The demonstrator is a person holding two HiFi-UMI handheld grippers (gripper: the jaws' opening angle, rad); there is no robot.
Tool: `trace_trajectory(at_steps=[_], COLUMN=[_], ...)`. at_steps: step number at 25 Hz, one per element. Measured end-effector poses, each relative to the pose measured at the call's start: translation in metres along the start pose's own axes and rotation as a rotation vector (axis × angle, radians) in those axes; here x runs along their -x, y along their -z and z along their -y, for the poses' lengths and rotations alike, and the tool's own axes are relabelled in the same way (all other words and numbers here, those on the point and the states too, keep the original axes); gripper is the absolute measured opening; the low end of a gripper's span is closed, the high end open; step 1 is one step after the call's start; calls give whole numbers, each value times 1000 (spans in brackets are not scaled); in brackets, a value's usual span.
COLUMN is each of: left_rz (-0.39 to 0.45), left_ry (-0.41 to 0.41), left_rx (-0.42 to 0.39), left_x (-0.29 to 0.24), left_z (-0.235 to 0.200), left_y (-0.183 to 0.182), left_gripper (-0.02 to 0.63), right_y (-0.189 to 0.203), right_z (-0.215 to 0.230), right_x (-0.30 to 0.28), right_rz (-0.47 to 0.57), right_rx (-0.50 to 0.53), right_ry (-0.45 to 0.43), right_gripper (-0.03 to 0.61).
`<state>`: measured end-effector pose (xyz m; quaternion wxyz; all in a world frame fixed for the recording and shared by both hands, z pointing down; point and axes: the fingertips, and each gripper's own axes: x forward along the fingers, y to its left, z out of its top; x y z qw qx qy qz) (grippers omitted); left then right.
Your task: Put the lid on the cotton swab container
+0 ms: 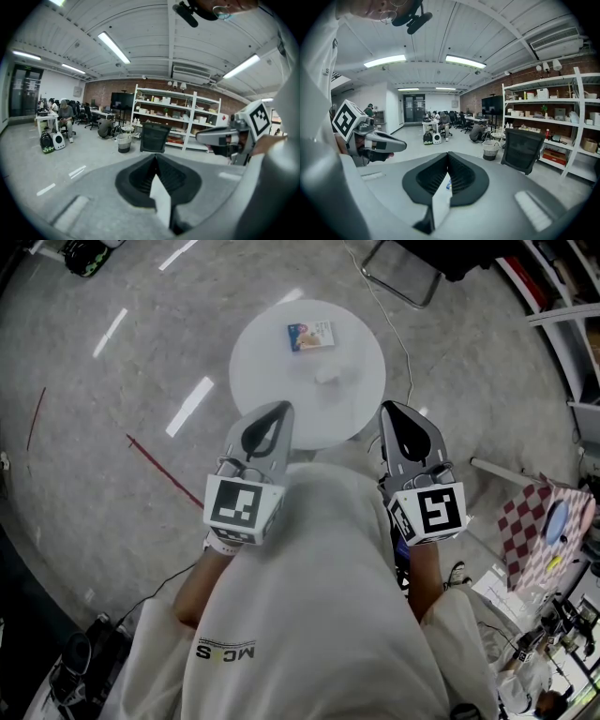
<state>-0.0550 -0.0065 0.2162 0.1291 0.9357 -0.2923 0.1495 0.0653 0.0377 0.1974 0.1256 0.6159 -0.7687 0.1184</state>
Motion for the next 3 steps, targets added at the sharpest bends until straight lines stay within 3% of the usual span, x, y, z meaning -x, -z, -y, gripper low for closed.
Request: trace_trajectory(at_steps=[3], left_rz=[2], left_ry=[1], left_rx=[2], left_x=[1], left_z=[3], left_y=[-2], left_gripper=[0], right_y=[-1], right_z=[0], right_x=[4], right_rz=[1], right_rx=[-2], right_ry=[2], right_gripper=[0])
